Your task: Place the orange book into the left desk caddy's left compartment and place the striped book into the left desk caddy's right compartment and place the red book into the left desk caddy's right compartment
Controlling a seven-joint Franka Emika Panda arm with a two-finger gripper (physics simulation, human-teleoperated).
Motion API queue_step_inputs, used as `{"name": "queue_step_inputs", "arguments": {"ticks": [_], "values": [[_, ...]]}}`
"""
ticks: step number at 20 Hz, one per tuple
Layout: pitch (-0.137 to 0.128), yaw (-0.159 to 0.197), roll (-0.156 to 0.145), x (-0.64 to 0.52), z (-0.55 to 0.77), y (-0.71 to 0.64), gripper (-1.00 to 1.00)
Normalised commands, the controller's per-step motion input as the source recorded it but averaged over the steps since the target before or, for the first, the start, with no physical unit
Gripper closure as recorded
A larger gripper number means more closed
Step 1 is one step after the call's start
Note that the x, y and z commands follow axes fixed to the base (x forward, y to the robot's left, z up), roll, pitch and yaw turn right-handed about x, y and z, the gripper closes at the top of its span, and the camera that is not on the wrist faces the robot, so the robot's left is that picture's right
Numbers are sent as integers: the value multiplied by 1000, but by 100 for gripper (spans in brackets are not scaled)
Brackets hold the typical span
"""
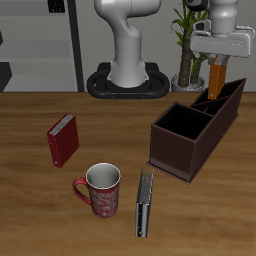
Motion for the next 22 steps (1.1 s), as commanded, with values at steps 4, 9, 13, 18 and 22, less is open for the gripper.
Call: {"name": "queue_step_inputs", "arguments": {"ticks": [4, 9, 13, 18, 22], "values": [[9, 28, 38, 139, -152, 204, 100], [-6, -12, 14, 96, -65, 23, 100], [-106, 30, 5, -51, 131, -20, 100], [-57, -6, 3, 14, 50, -61, 100], [-50, 7, 11, 69, 7, -24, 100]]}}
